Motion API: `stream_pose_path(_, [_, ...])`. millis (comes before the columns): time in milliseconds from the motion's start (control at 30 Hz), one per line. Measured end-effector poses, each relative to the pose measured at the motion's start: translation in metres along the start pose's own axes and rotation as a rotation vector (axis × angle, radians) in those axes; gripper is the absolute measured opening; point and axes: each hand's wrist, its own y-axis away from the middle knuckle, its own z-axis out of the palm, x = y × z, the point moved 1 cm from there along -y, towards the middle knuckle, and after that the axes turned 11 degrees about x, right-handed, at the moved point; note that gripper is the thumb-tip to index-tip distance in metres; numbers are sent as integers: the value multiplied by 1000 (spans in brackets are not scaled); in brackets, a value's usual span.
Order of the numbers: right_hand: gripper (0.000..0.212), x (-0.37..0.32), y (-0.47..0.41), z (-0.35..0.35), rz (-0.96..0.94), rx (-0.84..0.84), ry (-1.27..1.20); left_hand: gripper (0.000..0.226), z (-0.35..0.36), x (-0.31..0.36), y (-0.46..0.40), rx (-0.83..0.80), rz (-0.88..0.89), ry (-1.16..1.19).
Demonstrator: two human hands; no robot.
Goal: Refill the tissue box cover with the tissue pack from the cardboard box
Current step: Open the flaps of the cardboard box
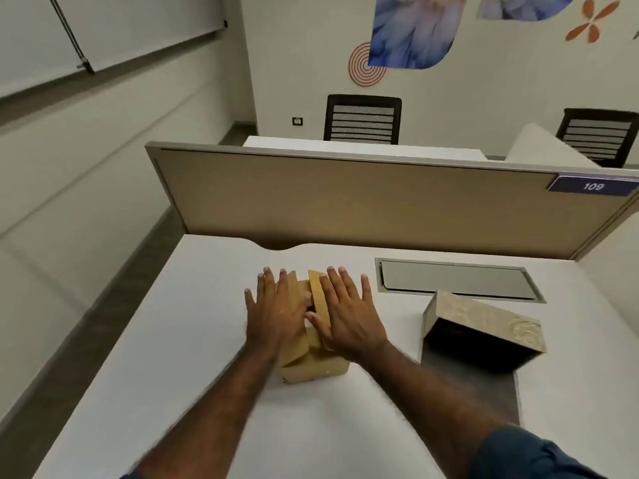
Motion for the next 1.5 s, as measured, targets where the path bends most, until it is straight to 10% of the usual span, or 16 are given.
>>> stream_pose_path(600, [57, -15, 28, 24, 513, -35, -576, 30, 15, -43, 17, 29, -387, 755])
stream_pose_path(1233, [29, 44, 110, 48, 1156, -78, -1320, 21, 48, -86, 147, -205, -1088, 1287])
stream_pose_path(1367, [35, 39, 119, 64, 1120, -182, -1251, 29, 59, -83, 148, -261, -1080, 1302])
stream_pose_path(1500, [34, 45, 114, 65, 1045, -48, -1130, 59, 43, -94, 130, 17, -831, 965])
